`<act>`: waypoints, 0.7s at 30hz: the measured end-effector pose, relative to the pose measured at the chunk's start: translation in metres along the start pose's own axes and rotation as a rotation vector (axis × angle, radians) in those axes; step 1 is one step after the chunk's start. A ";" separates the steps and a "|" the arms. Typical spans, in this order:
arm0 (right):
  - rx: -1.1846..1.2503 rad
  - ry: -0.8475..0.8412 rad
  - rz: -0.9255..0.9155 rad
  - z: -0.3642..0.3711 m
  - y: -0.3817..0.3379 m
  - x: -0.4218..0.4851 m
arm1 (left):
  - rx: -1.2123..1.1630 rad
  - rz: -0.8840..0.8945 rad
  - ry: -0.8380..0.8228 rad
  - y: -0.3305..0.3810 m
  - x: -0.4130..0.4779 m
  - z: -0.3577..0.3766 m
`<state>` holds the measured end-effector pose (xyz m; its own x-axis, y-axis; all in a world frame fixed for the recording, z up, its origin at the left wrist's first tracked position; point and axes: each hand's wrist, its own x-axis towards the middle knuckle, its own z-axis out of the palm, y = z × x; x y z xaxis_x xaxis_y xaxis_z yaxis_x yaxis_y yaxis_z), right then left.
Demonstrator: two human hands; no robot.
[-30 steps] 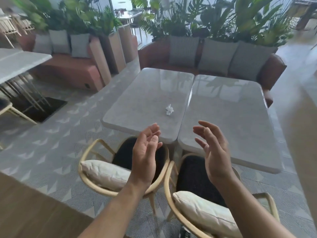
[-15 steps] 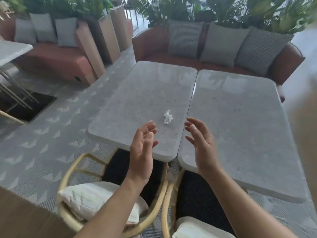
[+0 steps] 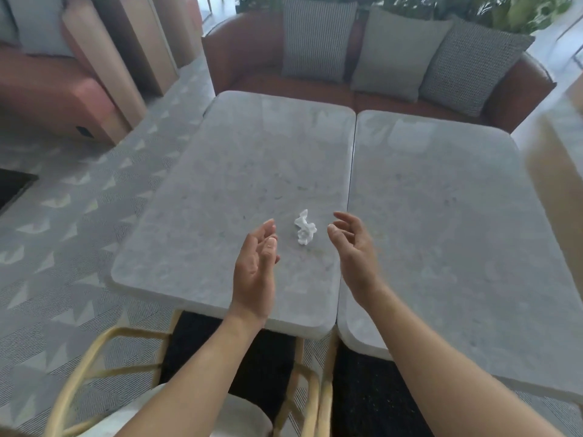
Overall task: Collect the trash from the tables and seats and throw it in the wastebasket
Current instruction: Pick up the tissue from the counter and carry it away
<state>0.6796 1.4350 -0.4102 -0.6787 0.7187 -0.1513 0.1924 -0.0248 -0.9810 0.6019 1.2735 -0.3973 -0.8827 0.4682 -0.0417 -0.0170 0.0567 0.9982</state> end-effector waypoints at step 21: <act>-1.022 -0.266 -0.042 0.071 0.128 0.134 | -0.006 -0.129 0.065 -0.100 0.077 -0.011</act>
<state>0.5633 1.4790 -0.5648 -0.8083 0.5269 -0.2629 0.5866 0.6822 -0.4365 0.5307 1.2939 -0.4996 -0.9013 0.3996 -0.1671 -0.1349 0.1077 0.9850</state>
